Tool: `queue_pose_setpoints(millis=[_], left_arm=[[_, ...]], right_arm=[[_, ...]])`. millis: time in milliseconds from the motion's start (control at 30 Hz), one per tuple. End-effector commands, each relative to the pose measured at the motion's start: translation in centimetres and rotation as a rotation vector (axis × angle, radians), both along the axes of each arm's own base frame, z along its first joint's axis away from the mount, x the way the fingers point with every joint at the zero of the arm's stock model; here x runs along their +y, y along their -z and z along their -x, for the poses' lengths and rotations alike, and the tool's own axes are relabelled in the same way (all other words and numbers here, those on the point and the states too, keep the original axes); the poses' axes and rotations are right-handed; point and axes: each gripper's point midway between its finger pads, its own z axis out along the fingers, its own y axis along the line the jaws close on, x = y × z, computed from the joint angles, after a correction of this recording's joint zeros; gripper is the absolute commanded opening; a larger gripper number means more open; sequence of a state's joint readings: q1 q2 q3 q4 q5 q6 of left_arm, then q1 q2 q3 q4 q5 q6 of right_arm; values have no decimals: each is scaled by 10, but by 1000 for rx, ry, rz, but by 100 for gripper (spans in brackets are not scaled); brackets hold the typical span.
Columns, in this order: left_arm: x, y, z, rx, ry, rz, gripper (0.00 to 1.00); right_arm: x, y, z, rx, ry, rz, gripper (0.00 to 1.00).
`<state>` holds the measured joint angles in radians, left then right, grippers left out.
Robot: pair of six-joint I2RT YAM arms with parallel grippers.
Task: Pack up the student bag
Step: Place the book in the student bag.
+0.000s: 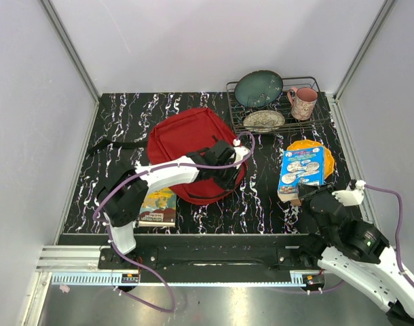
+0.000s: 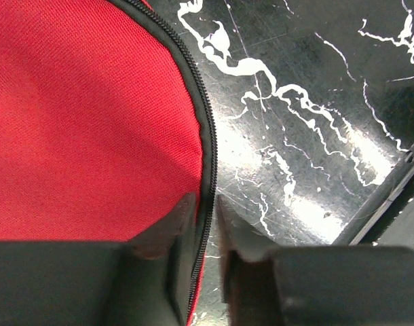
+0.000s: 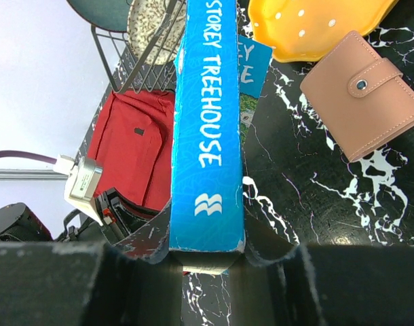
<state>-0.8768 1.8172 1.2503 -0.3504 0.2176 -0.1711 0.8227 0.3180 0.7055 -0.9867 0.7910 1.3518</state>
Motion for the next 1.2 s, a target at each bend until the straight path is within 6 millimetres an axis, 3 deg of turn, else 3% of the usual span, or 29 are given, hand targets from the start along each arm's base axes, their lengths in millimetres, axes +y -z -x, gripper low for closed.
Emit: queue_pose_setpoints(millis=[0, 33, 67, 200, 333, 500, 533, 733, 900, 1067, 1167], left_arm=[[-11, -13, -10, -38, 4, 32, 36], [-11, -13, -10, -37, 3, 33, 49], [-11, -12, -10, -34, 4, 31, 53], [-11, -1, -10, -20, 1, 15, 51], [-10, 3, -12, -19, -9, 4, 32], [-9, -3, -13, -34, -21, 7, 0], [-9, -6, -14, -40, -23, 11, 0], [-3, -50, -21, -130, -60, 58, 0], [8, -110, -30, -251, -109, 122, 0], [26, -152, -38, -356, -182, 143, 0], [42, -172, -46, -413, -258, 151, 0]], right_arm=[[-2, -18, -5, -67, 40, -70, 4], [-2, -18, -5, -67, 38, -70, 4], [-2, -17, -5, -68, 40, -71, 4], [-2, -15, -4, -66, 41, -76, 5], [-3, -16, -4, -74, 43, -84, 6], [-4, -15, -3, -77, 43, -88, 7], [-4, -16, -3, -78, 41, -89, 6], [-2, -14, -4, -65, 38, -79, 7], [3, -13, -6, -63, 24, -79, 7], [30, -24, -13, -99, -107, -52, 3], [57, -37, -17, -130, -224, -53, 0]])
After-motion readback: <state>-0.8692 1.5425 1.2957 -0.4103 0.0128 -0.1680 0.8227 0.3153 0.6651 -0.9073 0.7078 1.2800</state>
